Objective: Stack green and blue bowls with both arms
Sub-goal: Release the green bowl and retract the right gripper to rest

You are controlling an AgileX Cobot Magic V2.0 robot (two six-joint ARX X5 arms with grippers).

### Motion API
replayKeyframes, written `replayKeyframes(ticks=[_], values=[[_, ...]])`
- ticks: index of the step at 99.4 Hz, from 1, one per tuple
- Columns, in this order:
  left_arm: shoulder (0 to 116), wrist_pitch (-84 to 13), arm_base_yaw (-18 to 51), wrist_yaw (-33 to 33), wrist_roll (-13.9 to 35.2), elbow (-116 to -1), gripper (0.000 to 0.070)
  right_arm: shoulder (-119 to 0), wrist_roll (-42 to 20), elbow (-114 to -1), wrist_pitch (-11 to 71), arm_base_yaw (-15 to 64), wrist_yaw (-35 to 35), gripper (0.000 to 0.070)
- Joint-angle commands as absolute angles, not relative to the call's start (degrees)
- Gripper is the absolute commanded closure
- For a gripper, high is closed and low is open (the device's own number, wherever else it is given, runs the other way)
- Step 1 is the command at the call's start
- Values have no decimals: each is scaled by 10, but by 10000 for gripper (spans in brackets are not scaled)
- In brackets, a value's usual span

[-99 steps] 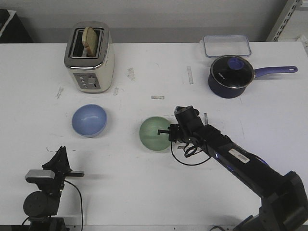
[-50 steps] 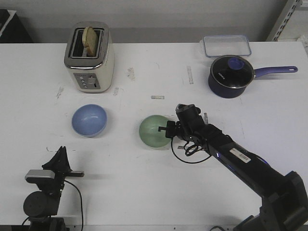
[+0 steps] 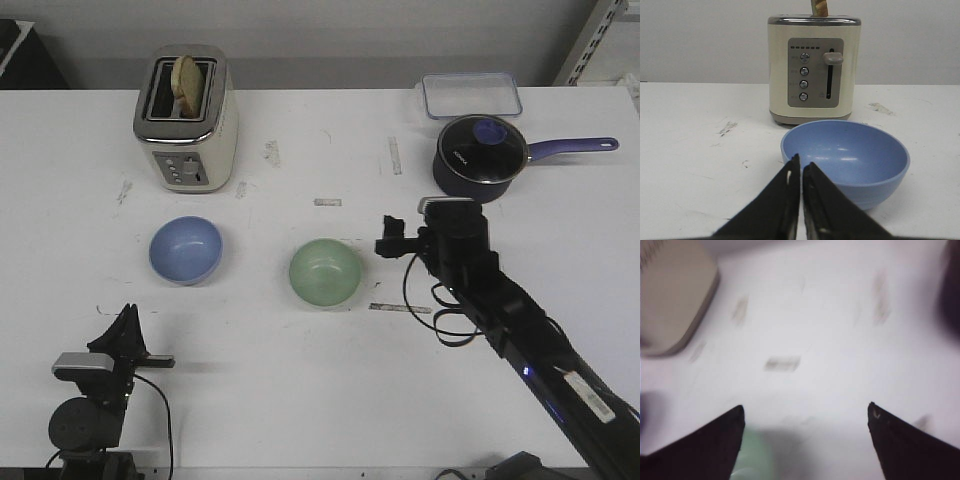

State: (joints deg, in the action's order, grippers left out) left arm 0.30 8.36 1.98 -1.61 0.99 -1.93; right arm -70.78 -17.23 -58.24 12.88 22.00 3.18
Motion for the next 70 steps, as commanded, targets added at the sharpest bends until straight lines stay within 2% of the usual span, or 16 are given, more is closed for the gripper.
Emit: replayKeyframes(ticks=[1, 9, 21, 37, 70], values=[[2, 91, 19, -17, 8, -8, 699, -680, -67, -548, 83, 204, 35, 405], [2, 91, 19, -17, 8, -8, 699, -636, -36, -491, 21, 182, 35, 497], [2, 91, 19, -17, 8, -8, 699, -571, 15, -405, -63, 147, 34, 697], [2, 91, 19, -17, 8, -8, 699, -485, 11, -311, -102, 105, 30, 697], [2, 91, 19, -17, 8, -8, 699, -294, 9, -194, -99, 58, 31, 697]])
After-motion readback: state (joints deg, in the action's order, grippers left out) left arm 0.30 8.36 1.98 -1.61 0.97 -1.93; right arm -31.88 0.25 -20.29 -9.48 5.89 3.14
